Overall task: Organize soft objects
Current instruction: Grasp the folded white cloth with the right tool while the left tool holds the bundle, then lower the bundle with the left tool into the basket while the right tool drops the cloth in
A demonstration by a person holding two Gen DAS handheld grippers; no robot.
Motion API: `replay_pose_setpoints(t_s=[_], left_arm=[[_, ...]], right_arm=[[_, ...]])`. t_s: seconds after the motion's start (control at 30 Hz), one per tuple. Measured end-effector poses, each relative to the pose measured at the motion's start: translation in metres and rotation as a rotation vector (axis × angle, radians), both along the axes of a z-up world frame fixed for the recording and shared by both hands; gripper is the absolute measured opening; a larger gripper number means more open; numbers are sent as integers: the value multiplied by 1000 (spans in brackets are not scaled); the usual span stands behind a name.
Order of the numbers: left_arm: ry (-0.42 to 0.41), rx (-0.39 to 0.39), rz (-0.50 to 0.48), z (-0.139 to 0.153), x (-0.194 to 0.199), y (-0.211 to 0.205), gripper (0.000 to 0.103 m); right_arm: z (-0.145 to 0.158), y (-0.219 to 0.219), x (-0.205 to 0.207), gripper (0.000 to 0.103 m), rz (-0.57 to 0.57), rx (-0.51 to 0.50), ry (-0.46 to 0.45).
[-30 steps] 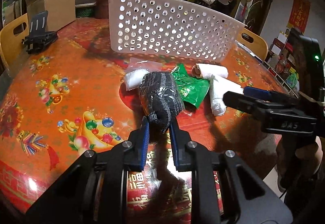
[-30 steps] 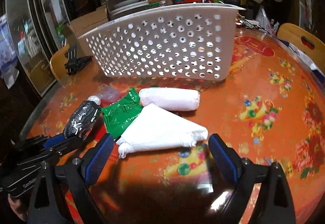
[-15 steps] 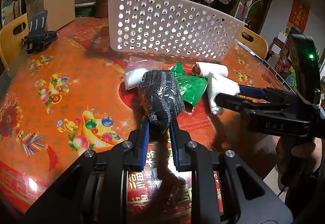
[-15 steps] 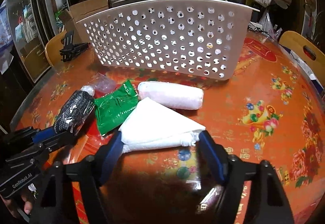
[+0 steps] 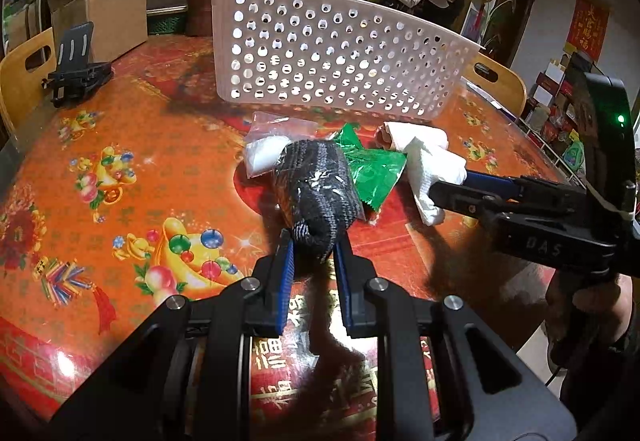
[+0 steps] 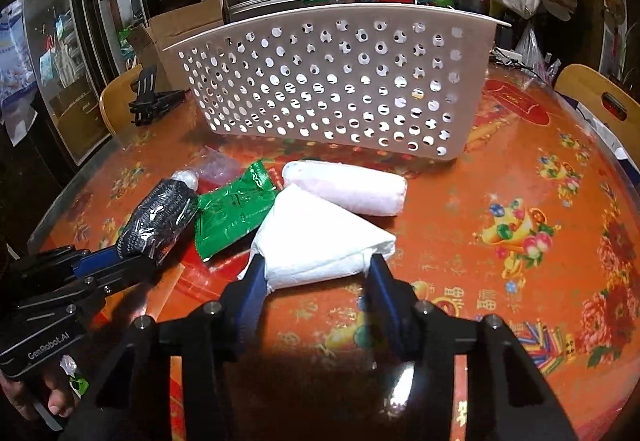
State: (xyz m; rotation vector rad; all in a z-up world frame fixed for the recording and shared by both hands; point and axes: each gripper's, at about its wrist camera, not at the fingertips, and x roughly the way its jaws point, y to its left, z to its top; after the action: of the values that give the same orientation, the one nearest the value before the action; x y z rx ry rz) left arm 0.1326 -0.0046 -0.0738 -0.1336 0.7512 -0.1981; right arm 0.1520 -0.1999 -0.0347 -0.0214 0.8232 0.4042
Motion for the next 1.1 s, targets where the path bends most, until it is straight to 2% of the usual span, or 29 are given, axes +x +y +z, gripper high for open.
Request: replay_pose_setpoints(t_s=[0.27, 0.73, 1.1], left_arm=[[-42, 1, -10, 11, -10, -3, 17], [-112, -6, -12, 36, -30, -2, 10], [-184, -3, -8, 73, -35, 1, 10]], right_arm=[[12, -11, -11, 50, -22, 18, -36], [29, -29, -23, 50, -45, 49, -78], [45, -38, -29, 50, -45, 76, -114]])
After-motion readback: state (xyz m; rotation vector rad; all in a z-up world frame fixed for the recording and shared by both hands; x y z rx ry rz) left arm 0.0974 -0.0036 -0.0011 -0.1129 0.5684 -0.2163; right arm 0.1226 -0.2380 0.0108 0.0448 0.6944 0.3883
